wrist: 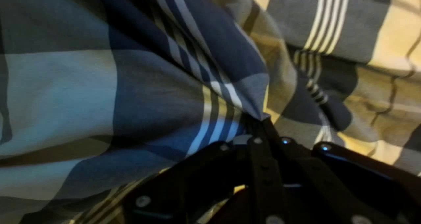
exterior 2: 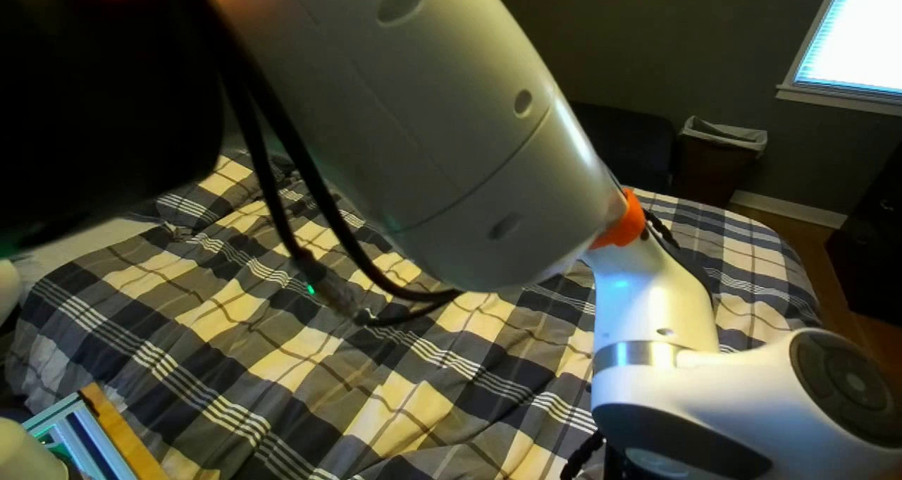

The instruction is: Pull up the covers on the bottom left corner of the bed.

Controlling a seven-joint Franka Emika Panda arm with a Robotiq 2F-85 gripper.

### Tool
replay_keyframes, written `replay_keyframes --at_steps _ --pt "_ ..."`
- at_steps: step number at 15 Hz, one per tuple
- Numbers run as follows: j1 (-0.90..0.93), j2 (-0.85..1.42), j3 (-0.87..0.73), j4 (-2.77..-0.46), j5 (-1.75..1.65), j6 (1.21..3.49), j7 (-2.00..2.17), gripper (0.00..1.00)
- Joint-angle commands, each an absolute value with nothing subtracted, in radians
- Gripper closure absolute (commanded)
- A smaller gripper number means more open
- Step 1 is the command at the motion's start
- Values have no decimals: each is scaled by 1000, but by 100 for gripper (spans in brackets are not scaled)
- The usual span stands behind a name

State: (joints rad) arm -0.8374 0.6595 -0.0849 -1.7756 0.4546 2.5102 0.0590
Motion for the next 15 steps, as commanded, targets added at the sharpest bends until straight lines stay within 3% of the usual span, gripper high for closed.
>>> replay_keyframes --at_steps 1,15 --pt "-831 555 -17 -1836 516 2427 -62 100" --pt "-624 379 28 -1938 593 2278 -419 100"
